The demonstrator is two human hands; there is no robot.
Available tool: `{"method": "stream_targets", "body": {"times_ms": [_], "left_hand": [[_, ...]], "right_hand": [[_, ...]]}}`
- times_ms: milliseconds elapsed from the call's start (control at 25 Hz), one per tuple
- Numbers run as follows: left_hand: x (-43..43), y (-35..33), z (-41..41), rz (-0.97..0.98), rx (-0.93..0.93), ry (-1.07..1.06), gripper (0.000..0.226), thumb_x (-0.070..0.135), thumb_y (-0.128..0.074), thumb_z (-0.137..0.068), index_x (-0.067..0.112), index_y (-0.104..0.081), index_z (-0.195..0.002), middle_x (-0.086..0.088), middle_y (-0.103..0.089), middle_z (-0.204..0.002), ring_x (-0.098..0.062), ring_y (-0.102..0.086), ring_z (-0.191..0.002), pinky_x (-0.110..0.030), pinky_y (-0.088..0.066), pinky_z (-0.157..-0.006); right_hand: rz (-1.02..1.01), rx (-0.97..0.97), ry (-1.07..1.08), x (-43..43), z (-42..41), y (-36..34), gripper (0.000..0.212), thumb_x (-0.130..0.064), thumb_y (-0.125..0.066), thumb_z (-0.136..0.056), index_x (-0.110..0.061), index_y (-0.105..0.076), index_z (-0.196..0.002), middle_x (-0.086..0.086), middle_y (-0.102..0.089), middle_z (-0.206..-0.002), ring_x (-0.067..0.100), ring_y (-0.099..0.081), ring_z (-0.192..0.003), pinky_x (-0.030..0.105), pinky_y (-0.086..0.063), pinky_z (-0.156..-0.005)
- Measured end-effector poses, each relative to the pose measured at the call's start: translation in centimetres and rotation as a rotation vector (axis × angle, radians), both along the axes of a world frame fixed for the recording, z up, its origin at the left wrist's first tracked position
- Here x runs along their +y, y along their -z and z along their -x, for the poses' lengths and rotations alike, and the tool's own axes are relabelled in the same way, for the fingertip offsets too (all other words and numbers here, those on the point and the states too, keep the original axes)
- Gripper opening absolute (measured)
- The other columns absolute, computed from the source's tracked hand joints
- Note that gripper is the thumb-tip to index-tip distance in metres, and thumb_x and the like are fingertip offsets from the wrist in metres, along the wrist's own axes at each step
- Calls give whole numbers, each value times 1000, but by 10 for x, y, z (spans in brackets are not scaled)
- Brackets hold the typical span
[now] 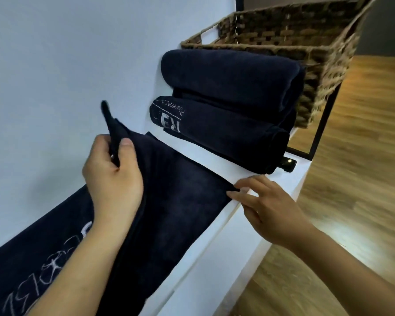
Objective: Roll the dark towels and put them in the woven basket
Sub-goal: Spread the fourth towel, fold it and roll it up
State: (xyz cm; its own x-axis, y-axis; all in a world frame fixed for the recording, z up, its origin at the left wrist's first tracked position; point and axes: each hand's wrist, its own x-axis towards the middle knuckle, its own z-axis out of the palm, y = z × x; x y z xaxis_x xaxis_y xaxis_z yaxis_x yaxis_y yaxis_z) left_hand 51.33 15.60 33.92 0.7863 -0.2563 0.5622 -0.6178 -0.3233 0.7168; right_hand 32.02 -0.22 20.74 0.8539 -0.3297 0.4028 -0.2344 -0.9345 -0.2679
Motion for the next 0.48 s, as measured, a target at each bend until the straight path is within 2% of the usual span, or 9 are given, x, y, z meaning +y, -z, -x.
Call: {"method": "stream_targets", "body": {"times_ms": [40, 80, 160, 200, 320, 440, 480], "left_hand": [[-5, 10, 12, -89, -93, 60, 17, 24, -50, -95, 12, -54, -83, 6, -50, -66, -9, -42, -59, -27, -32, -58], [-9, 29, 28, -261, -185, 166, 18, 26, -48, -93, 12, -55, -84, 6, -51, -70, -11, -44, -62, -27, -31, -58], [-12, 74, 52, -629, -328, 384, 19, 33, -44, -88, 16, -53, -86, 8, -49, -81, -12, -47, -65, -25, -33, -55], [-13, 90, 54, -729, -353, 427, 18, 35, -43, -86, 19, -51, -88, 9, -46, -84, -11, -46, -65, -25, -33, -53], [-20, 97, 49, -785, -329, 375, 26, 43, -53, -83, 21, -51, -98, 8, -48, -89, -11, -47, -64, -25, -36, -49], [-30, 85, 43, -813, -554, 381, 20, 32, -69, -77, 16, -63, -88, 2, -54, -78, -18, -55, -56, -26, -37, -41], [-34, 75, 33, -773, -616, 349, 16, 28, -66, -77, 14, -65, -83, -1, -55, -74, -23, -57, -56, -28, -39, -40]], "right_hand": [[36, 3, 17, -1, 3, 2, 39, -13, -49, -89, -23, -67, -123, 0, -62, -118, 22, -57, -111, 34, -52, -80], [61, -10, 35, -1, 6, 4, 40, -12, -50, -87, -22, -68, -121, 1, -63, -118, 25, -58, -112, 36, -52, -80], [102, -43, 69, 0, 10, 6, 40, -15, -43, -86, -19, -70, -115, 4, -65, -116, 29, -58, -112, 39, -54, -79], [113, -56, 79, 2, 10, 8, 43, -17, -38, -86, -18, -71, -113, 6, -65, -116, 30, -59, -112, 40, -55, -79], [73, -70, 100, 5, 8, 10, 43, -17, -36, -86, -17, -72, -110, 8, -66, -116, 31, -59, -112, 41, -55, -79], [52, -86, 113, 7, 10, 14, 39, -10, -46, -83, -17, -70, -113, 8, -65, -120, 31, -58, -115, 44, -55, -79], [53, -84, 115, 8, 11, 14, 40, -9, -51, -81, -18, -70, -115, 7, -65, -121, 31, -58, -116, 43, -55, -80]]}}
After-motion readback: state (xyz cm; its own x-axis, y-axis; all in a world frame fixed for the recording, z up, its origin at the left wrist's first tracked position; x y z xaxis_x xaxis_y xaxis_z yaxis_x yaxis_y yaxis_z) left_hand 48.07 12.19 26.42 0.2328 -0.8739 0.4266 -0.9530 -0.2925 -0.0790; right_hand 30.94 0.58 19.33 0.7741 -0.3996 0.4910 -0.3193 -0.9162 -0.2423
